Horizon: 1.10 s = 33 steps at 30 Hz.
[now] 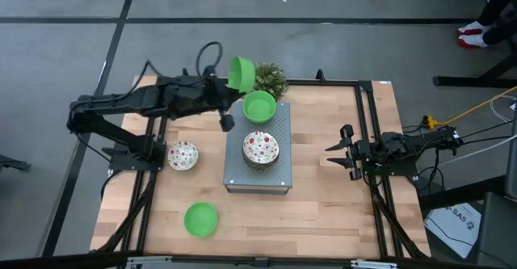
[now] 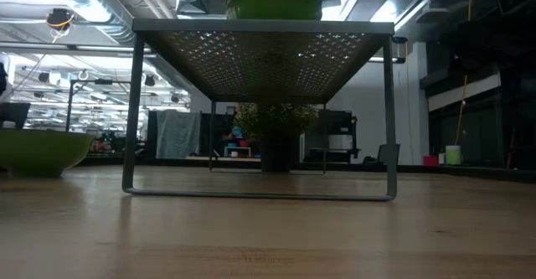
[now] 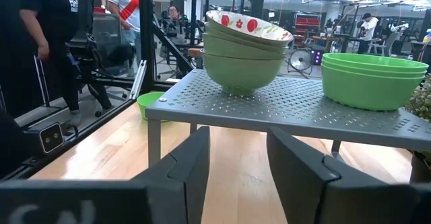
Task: Pick & Place Mini bowls
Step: Stack the green bowl on the green bowl on the shelf
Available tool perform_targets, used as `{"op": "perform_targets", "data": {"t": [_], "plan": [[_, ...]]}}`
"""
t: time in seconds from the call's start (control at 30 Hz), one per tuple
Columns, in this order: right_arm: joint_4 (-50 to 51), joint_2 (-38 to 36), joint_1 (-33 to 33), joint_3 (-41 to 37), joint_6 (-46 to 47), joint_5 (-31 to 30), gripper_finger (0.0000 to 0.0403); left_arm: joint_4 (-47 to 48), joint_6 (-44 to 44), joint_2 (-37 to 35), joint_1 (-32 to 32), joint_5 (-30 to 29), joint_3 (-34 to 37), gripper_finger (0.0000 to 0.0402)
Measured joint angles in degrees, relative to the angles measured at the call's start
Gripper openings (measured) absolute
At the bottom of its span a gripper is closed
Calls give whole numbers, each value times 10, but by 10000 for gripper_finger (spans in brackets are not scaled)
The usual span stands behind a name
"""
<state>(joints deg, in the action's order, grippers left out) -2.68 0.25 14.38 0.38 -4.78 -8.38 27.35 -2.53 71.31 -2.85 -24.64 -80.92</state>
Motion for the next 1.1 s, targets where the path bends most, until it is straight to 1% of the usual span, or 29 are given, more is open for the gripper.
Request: {"op": "perform_targets", "data": {"t": [0.13,0.4,0.5,0.67,0.8,0.97,1.1], "plan": [[0,0,0,0,0,0,147,60,11,46,-34,44,-53,3],[0,0,0,0,0,0,147,243,28,155,-108,203,-212,3],[0,0,0,0,0,0,147,292,28,192,-123,246,-264,3],[0,0,0,0,0,0,147,351,-7,246,-127,272,-328,3],[0,0,0,0,0,0,147,389,-7,279,-121,277,-347,3],[0,0,0,0,0,0,147,420,6,308,-110,256,-348,3],[0,0,0,0,0,0,147,435,0,318,-93,216,-348,3]]}}
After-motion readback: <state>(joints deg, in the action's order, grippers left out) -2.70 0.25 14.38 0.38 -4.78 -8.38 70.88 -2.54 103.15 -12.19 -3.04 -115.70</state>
